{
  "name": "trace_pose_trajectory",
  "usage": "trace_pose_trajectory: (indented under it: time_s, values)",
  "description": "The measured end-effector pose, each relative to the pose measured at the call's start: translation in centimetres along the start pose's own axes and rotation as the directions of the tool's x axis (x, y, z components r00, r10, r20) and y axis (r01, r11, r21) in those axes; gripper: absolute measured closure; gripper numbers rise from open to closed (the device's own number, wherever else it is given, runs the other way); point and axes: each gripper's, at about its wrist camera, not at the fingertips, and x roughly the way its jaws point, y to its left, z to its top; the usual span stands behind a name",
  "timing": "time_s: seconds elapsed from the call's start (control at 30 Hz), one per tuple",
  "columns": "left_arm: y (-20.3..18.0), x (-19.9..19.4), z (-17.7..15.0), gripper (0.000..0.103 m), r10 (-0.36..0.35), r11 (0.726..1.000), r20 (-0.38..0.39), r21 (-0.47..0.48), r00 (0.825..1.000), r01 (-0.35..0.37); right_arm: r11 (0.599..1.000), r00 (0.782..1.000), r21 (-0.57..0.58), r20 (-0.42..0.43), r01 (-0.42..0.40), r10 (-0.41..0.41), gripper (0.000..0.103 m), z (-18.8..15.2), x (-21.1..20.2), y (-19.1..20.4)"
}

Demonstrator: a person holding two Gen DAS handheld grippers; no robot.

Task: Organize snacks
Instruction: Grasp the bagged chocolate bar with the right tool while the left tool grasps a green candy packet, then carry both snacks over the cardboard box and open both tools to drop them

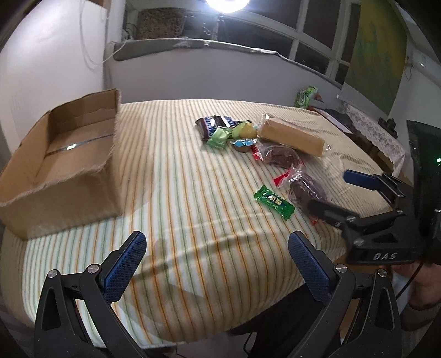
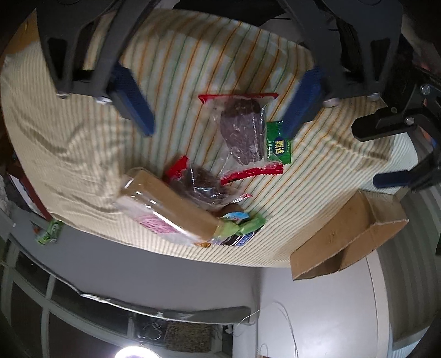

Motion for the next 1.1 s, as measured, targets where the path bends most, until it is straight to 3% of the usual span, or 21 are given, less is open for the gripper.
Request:
trace_pose_trajectory:
  time_s: [0.1, 0.13, 0.17, 0.2, 0.33, 0.47, 0.53, 0.6, 0.7, 0.8, 1.1]
  values:
    - [-0.6, 1.0, 0.6, 0.002, 0.014, 0.999, -0.002, 0.052, 1.000, -0.014, 1.000, 1.000, 0.012, -0.009, -0.028, 0.028, 0.022, -0.3, 0.9, -0.4]
    - [-0.7, 1.3, 0.7, 0.003, 0.016, 0.998, -0.004, 0.062, 1.000, -0.016, 0.999, 0.999, 0.017, -0.007, -0.040, 0.040, 0.028, -0.5, 1.1, -0.6]
    - [-0.9, 1.6, 0.9, 0.005, 0.016, 0.998, -0.007, 0.068, 1.000, -0.016, 0.998, 0.998, 0.025, -0.003, -0.058, 0.059, 0.043, -0.7, 1.3, -0.8]
    - [-1.2, 2.0, 1.1, 0.006, 0.010, 0.997, -0.012, 0.081, 1.000, -0.009, 0.997, 0.998, 0.030, 0.003, -0.070, 0.070, 0.051, -0.9, 1.3, -1.0]
    - [-2.8, 3.5, 1.9, 0.019, -0.011, 0.990, -0.033, 0.138, 0.999, 0.015, 0.991, 0.993, 0.064, 0.037, -0.116, 0.114, 0.052, -1.5, 0.8, -2.5]
    - [-4.8, 6.0, 2.5, 0.044, -0.035, 0.978, -0.079, 0.202, 0.996, 0.051, 0.988, 0.994, 0.115, 0.056, -0.104, 0.098, 0.053, -2.2, 0.1, -4.8]
    - [-5.7, 6.9, 2.6, 0.047, -0.038, 0.972, -0.076, 0.229, 0.996, 0.055, 0.985, 0.993, 0.132, 0.063, -0.109, 0.102, 0.053, -2.5, 0.0, -5.8]
    - [-6.3, 7.1, 2.7, 0.066, -0.044, 0.967, -0.073, 0.248, 0.996, 0.061, 0.986, 0.993, 0.131, 0.064, -0.107, 0.100, 0.053, -2.4, 0.1, -5.9]
    - [-6.3, 7.2, 2.9, 0.086, -0.058, 0.966, -0.076, 0.247, 0.995, 0.075, 0.990, 0.995, 0.117, 0.062, -0.082, 0.075, 0.053, -2.1, 0.4, -5.6]
    - [-5.7, 7.2, 3.1, 0.098, -0.062, 0.972, -0.076, 0.221, 0.995, 0.077, 0.989, 0.996, 0.124, 0.066, -0.076, 0.068, 0.052, -2.2, 0.3, -5.6]
    - [-4.5, 6.0, 3.1, 0.099, -0.078, 0.980, -0.030, 0.180, 0.996, 0.083, 0.984, 0.994, 0.162, 0.095, -0.076, 0.061, 0.053, -2.5, -0.8, -5.7]
